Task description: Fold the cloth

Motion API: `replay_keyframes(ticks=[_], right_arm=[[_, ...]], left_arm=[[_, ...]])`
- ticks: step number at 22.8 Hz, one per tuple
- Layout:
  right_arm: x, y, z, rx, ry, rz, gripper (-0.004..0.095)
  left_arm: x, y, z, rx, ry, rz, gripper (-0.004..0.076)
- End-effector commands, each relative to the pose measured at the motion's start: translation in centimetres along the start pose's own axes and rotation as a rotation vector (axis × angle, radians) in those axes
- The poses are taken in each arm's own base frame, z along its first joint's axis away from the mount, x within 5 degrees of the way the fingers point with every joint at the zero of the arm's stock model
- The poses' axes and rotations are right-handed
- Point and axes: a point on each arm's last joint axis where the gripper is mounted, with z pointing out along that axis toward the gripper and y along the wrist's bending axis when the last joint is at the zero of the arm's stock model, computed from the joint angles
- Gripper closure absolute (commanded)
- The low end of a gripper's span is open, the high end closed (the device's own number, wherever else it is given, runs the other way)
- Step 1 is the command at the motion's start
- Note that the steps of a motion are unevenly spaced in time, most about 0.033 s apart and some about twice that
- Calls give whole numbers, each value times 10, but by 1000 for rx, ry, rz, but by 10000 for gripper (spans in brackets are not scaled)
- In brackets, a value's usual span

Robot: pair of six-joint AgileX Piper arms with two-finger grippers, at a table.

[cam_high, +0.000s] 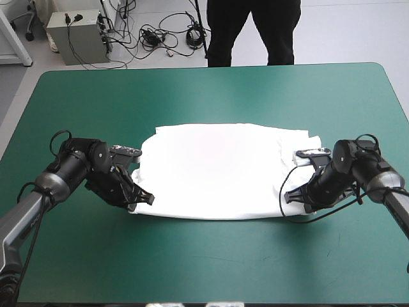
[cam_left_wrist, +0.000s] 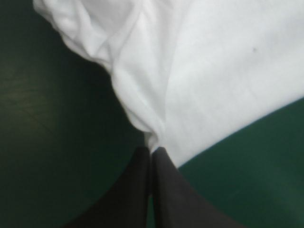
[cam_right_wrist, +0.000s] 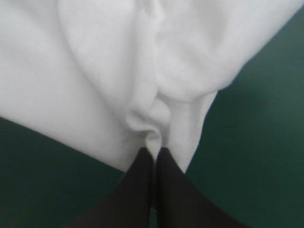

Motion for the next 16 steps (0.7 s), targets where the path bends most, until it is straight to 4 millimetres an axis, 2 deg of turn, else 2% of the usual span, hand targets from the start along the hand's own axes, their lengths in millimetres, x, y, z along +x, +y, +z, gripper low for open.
replay_keyframes(ticks=[1,4,8,11,16], right_arm=[[13,11,-4,-11,-9,-43,925],[17,14,1,-14,13,-54,925],[15,13,0,-2,-16,-52,907],[14,13,0,1,-18,-56,777],[19,11,0,19,31,-66,449]], left_arm=[[16,-7,-8,34,-41,-2,733],[28,-11,-3,37,-52,10,733],[26,-10,-1,22,-75,16,724],[26,-10,0,15,-70,20,622],[30,-9,0,11,-33,24,397]])
